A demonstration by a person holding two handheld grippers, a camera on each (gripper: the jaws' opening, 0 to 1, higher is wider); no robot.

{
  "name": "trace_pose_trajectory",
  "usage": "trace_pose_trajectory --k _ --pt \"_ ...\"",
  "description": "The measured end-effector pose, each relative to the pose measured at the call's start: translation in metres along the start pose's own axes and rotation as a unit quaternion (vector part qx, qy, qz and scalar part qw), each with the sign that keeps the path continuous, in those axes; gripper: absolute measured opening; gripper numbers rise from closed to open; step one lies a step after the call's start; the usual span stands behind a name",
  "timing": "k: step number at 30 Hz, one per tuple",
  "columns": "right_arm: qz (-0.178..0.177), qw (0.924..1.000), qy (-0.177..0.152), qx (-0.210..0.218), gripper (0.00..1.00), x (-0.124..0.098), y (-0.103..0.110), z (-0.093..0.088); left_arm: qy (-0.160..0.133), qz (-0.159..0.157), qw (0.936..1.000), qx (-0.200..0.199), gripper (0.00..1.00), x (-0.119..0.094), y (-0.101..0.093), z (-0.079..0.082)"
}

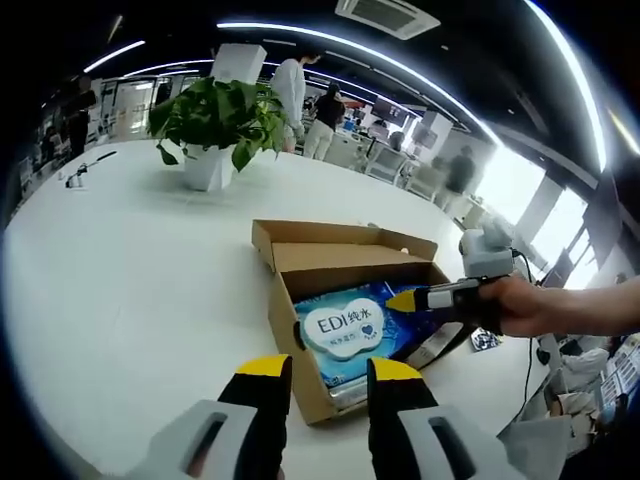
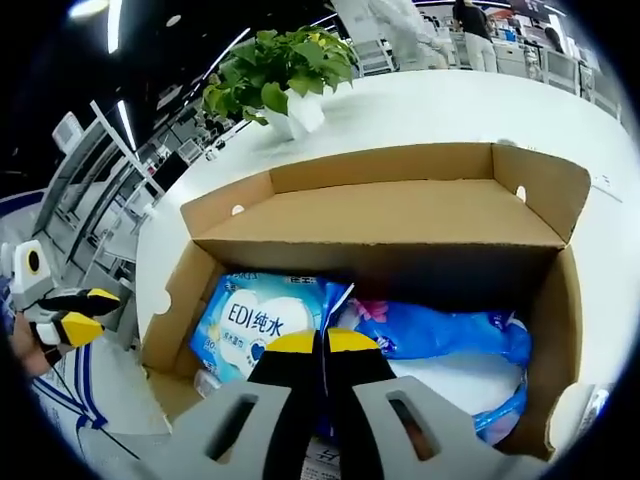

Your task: Operate the shoe box by opening the lid, removing the specified soft item, and placing it in the target area until the item is outside and the box remains undamaged.

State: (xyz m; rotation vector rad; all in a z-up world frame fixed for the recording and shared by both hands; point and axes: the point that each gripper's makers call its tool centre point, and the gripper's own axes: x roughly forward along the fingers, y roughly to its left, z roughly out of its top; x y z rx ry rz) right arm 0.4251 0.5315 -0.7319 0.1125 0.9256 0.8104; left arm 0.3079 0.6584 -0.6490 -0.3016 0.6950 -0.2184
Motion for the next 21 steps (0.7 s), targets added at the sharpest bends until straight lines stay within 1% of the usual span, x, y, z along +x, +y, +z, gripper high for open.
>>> trace_pose_trajectory --k 4,6,7,9,10,13,16,21 --pt "0.005 1.0000 -0.006 -0.002 0.00 -0.004 0.002 0.002 0.003 -0.004 1.0000 0.004 0.30 0.002 -0.004 0.000" --pt "0.011 0.9997 -0.020 0.003 0.00 -0.007 0.005 0.006 0.003 -0.004 1.0000 0.006 0.30 0.003 -0.005 0.000" --pt "0.013 0.9997 -0.021 0.002 0.00 -0.009 0.006 0.007 0.003 -0.005 1.0000 0.007 0.30 0.003 -0.005 0.001" --pt "0.014 0.9996 -0.023 -0.010 0.00 -0.012 0.009 0.007 0.003 -0.006 1.0000 0.007 0.30 0.004 -0.006 0.001" --pt "0.012 0.9991 -0.032 -0.026 0.00 -0.015 0.011 0.009 0.003 -0.007 0.9999 0.007 0.30 0.004 -0.007 0.002" --pt "0.013 0.9986 -0.041 -0.030 0.00 -0.019 0.015 0.008 0.003 -0.009 0.9999 0.009 0.30 0.006 -0.011 0.003" --pt "0.013 0.9986 -0.044 -0.025 0.00 -0.019 0.014 0.008 0.005 -0.012 0.9998 0.012 0.30 0.008 -0.015 0.003" --pt "0.009 0.9984 -0.047 -0.030 0.00 -0.023 0.011 0.011 0.004 -0.018 0.9997 0.017 0.30 0.010 -0.020 0.005"
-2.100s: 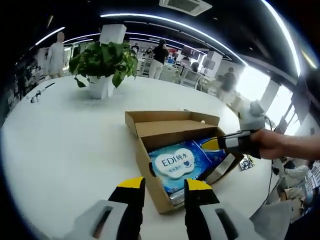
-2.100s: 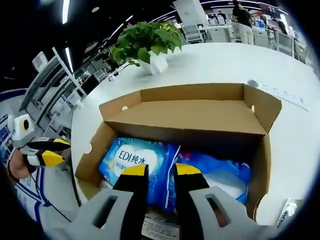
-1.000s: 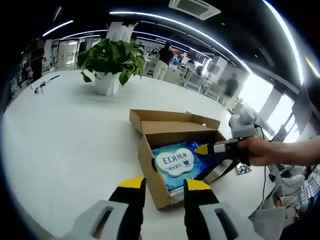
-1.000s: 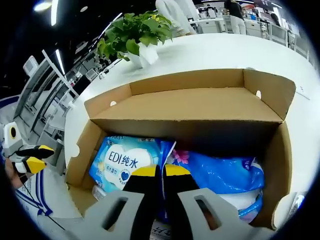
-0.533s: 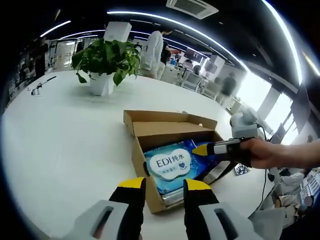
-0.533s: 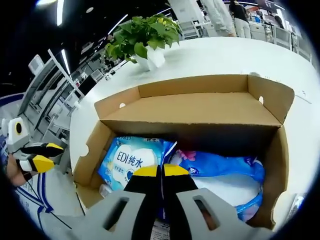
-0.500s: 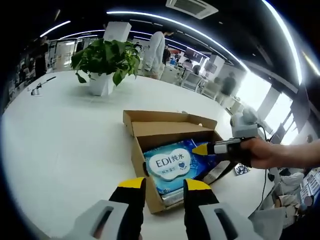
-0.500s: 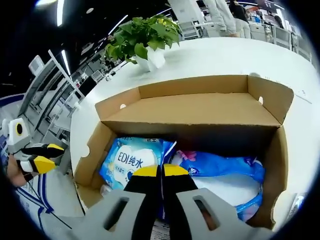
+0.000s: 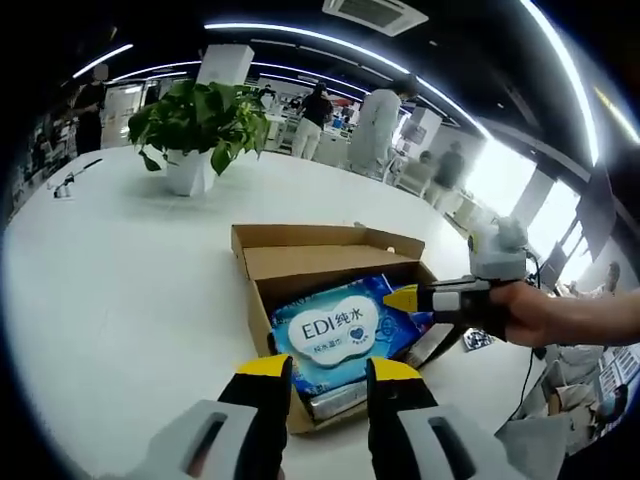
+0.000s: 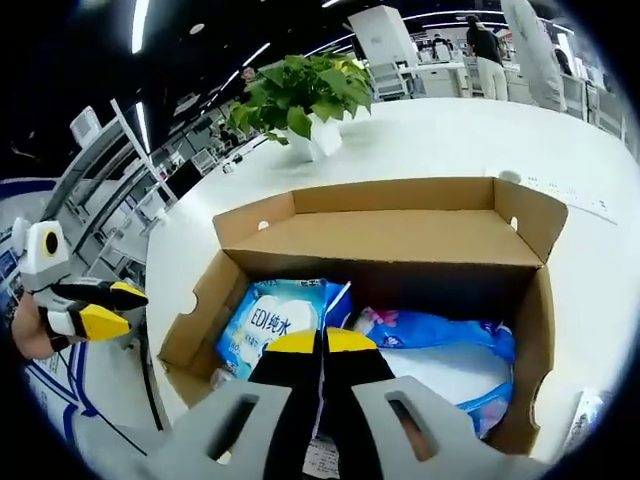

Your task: Operate the shoe box by opening the lid, removing the specified soft item, and placing it in the target area until the item is outside and the box remains undamaged.

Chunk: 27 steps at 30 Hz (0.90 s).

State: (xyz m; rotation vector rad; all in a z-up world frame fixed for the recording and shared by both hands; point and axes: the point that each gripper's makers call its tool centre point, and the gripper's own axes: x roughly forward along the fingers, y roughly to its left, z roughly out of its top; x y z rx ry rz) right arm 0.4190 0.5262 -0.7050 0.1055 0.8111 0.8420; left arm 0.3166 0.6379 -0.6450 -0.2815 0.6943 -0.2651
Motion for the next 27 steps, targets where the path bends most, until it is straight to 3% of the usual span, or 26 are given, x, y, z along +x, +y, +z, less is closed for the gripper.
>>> trace_pose_trajectory --k 13,27 --pt "-0.030 0.9992 -0.028 0.001 0.00 -0.028 -0.019 0.011 0.008 -0.018 0.9998 0.009 0.30 0.008 -0.015 -0.002" --pt "-0.044 0.9983 -0.037 0.002 0.00 -0.051 -0.028 0.012 0.019 -0.037 0.9988 0.025 0.30 0.025 -0.031 -0.001"
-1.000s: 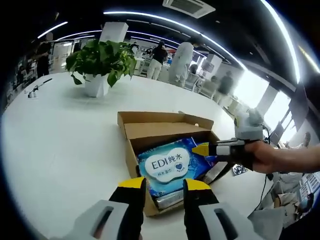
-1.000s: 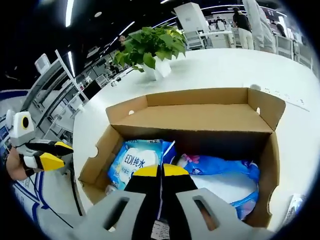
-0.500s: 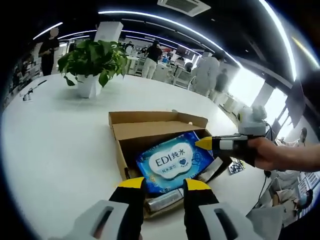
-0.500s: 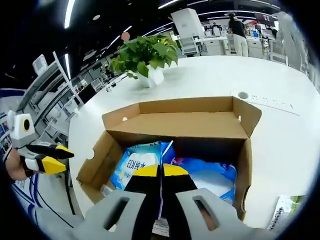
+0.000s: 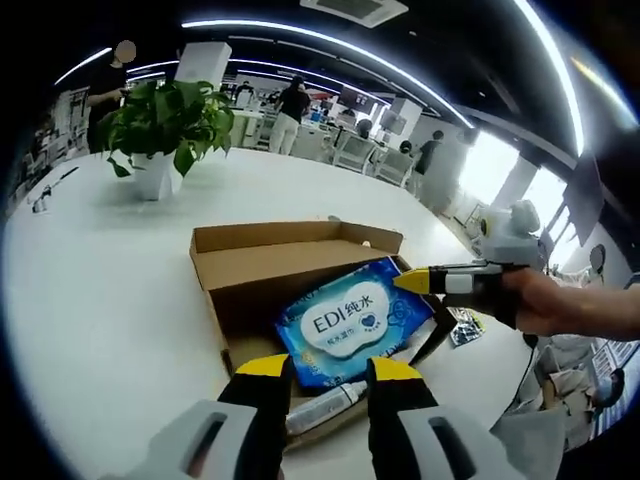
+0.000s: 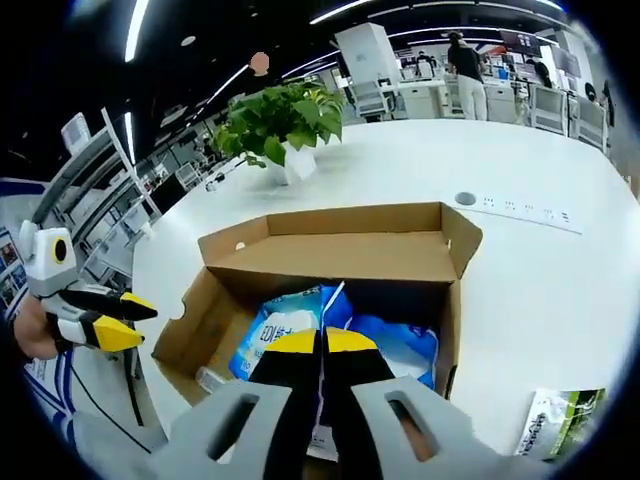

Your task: Operate the shoe box by opening the lid, removing the specified soft item, and placing it in the target area until the item is outside and the box remains undamaged.

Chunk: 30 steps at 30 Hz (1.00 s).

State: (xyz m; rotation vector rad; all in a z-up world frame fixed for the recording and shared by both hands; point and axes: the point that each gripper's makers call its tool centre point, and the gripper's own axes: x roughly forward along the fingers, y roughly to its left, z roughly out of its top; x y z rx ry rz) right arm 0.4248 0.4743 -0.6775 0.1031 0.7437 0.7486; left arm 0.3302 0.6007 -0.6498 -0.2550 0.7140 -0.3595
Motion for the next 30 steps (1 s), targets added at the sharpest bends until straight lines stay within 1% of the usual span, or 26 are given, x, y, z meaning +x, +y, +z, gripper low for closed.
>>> trace_pose_trajectory --k 7,14,16,21,25,30 --pt "-0.005 1.0000 -0.003 0.004 0.00 -0.012 -0.004 -0.001 0.011 -0.007 0.9999 0.002 0.30 0.013 -0.006 -0.003" --pt "-0.012 0.9999 0.000 0.003 0.00 -0.016 -0.010 -0.003 0.018 -0.012 0.9998 -0.001 0.30 0.024 -0.008 -0.006" --pt "-0.015 0.9998 0.003 0.009 0.00 -0.018 -0.013 -0.005 0.020 -0.014 0.9997 -0.001 0.30 0.026 -0.008 -0.006" --pt "-0.020 0.9998 0.003 0.006 0.00 -0.024 -0.018 -0.006 0.022 -0.016 0.9996 -0.001 0.30 0.032 -0.008 -0.005" --pt "-0.026 0.9996 0.002 0.009 0.00 -0.027 -0.027 -0.005 0.023 -0.019 0.9995 -0.001 0.30 0.038 -0.010 -0.003" --pt "-0.028 0.9996 0.001 0.010 0.00 -0.027 -0.027 -0.005 0.026 -0.022 0.9994 -0.001 0.30 0.045 -0.010 -0.004"
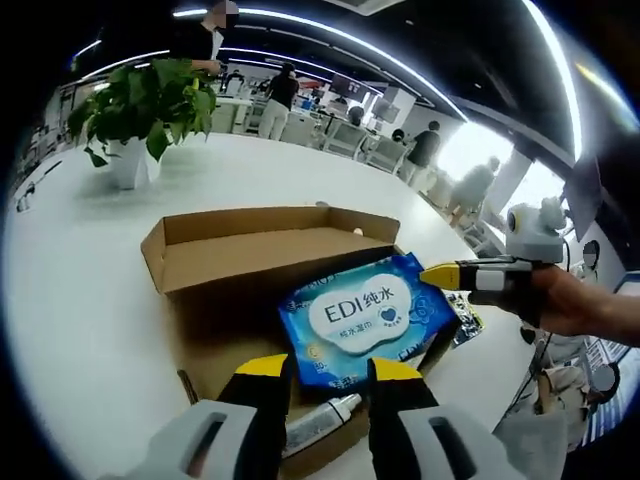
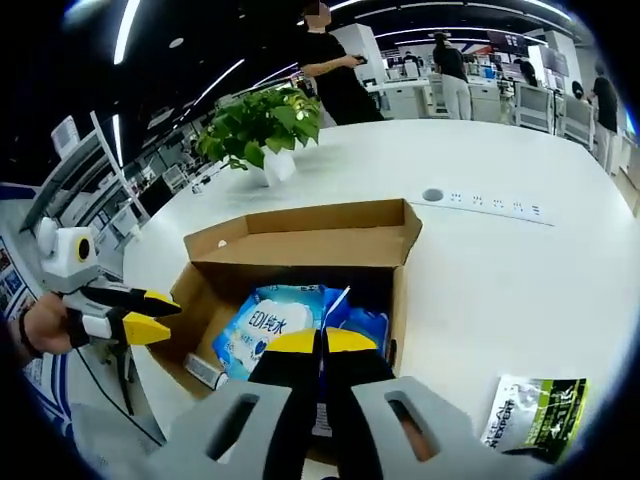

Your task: Operate the shoe box by opening the lid, removing the specified soft item, and placing it in the target area until the item is outside and the box remains undamaged.

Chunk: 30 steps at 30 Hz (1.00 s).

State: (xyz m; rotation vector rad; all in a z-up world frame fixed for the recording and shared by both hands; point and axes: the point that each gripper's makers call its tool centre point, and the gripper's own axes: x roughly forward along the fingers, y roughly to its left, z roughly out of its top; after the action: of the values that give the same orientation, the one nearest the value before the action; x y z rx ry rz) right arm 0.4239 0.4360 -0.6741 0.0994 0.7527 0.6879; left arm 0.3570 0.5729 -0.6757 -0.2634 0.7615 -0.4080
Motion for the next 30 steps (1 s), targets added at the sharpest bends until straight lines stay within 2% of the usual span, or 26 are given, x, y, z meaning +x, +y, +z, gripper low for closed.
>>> trace_pose_trajectory --k 15,30 --pt "-0.001 0.9999 -0.006 0.011 0.00 -0.003 -0.004 -0.003 0.022 0.006 0.9997 -0.002 0.31 0.016 0.009 -0.010" --pt "-0.005 0.9998 -0.001 0.018 0.00 -0.008 -0.010 -0.009 0.069 0.006 0.9969 -0.038 0.30 0.047 0.018 -0.032"
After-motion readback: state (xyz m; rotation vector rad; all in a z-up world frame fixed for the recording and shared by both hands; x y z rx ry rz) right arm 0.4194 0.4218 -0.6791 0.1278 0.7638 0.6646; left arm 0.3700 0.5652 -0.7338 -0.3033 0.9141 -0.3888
